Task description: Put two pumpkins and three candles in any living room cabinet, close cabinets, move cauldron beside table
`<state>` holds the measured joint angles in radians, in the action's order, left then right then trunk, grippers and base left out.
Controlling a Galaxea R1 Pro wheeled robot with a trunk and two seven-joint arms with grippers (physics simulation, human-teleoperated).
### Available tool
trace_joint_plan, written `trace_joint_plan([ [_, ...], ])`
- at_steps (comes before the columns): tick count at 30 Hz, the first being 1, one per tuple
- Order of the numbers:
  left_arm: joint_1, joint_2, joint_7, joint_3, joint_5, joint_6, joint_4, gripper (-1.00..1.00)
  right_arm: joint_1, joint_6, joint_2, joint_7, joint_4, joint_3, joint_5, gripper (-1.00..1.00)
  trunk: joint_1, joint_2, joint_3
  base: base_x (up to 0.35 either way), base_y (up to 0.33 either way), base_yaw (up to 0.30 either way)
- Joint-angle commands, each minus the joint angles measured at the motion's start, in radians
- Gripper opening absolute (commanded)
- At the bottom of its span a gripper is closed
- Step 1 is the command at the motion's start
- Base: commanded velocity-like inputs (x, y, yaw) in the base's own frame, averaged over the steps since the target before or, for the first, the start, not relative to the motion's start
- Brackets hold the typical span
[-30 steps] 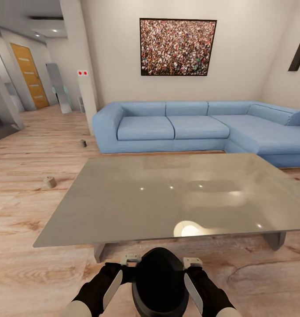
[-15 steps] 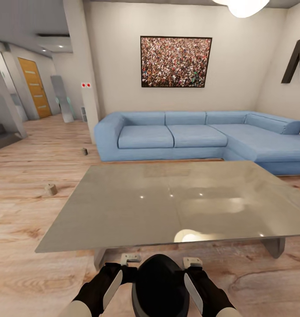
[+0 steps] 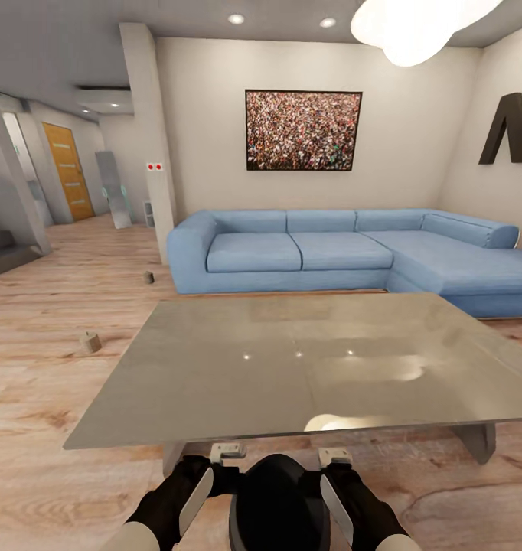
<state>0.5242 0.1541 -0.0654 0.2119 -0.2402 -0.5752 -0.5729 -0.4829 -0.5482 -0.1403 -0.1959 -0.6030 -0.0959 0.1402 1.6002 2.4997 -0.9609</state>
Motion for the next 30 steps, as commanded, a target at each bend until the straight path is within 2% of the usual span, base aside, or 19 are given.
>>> trace_joint_plan([
  [1, 0.000, -0.001, -0.007, 0.004, -0.010, -0.009, -0.002, 1.00, 0.000, -0.005, 0.001, -0.009, -0.001, -0.005, 0.010, 1.00, -0.004, -0.007, 0.002, 0.000, 0.000, 0.000],
  [4, 0.000, -0.001, -0.007, 0.004, -0.011, -0.014, -0.003, 1.00, 0.000, -0.007, 0.001, -0.010, 0.000, -0.005, 0.011, 1.00, -0.015, -0.028, 0.012, 0.000, 0.000, 0.000],
  [30, 0.000, -0.004, -0.008, 0.001, -0.010, -0.017, -0.004, 1.00, 0.000, -0.007, 0.000, -0.008, 0.000, -0.005, 0.010, 1.00, -0.015, -0.028, 0.012, -0.013, 0.000, 0.000],
])
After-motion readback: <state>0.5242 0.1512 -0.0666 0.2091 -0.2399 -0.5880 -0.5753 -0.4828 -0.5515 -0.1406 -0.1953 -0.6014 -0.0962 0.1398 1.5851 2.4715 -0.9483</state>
